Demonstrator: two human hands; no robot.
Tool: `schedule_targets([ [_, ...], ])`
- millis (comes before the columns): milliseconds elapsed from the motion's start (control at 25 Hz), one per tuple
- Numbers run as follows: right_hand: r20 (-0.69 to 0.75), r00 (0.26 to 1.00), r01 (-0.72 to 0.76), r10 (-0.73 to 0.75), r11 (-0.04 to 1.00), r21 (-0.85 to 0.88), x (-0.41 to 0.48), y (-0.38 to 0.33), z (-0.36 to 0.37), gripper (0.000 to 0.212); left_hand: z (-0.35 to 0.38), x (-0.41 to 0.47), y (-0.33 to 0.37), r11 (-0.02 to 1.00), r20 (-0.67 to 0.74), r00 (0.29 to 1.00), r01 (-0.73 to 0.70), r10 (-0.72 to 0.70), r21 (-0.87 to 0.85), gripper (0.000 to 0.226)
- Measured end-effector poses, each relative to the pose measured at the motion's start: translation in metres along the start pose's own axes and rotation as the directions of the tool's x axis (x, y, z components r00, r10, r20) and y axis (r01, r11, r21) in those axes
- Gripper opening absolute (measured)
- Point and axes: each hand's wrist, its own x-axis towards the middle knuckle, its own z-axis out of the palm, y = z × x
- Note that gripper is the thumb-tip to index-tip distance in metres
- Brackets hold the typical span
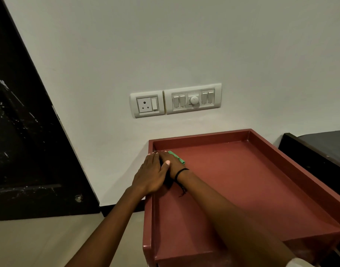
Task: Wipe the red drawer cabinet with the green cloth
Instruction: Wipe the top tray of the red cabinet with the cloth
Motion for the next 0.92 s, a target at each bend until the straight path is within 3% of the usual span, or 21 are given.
schedule_targets([
  [80, -0.03, 1.0, -0.009, 0.01, 0.999, 0.037, 0.01, 0.009, 0.003, 0.02, -0.001, 0.01, -0.006, 1.0, -0.002, 1.0, 0.01, -0.01, -0.016, 0.069],
  [240, -0.065, 0.998, -0.005, -0.002, 0.994, -0.113, 0.025, 0.03, 0.006, 0.038, 0.005, 0.013, -0.008, 0.998, -0.068, 0.998, -0.016, 0.012, -0.059, 0.058],
  [440, -0.011, 0.999, 0.05, -0.05, 0.997, 0.061, 0.032, 0.026, 0.008, 0.029, 0.009, 0.016, -0.008, 0.99, -0.096, 0.995, 0.019, -0.032, -0.136, 0.06],
  [600, 0.039, 0.998, 0.048, -0.048, 0.999, 0.013, 0.027, 0.042, 0.0, 0.048, 0.006, 0.012, -0.01, 0.991, -0.11, 0.994, 0.009, -0.024, -0.135, 0.055],
  [760, -0.02, 0.994, -0.112, 0.111, 0.988, -0.109, 0.005, 0.092, -0.022, 0.054, 0.005, 0.007, -0.012, 0.993, -0.095, 0.993, 0.053, -0.063, -0.107, 0.063],
  [920, -0.101, 0.947, -0.316, 0.306, 0.942, -0.112, -0.036, 0.172, -0.058, 0.045, 0.007, 0.008, -0.01, 0.989, -0.119, 0.991, 0.04, -0.057, -0.144, 0.063],
])
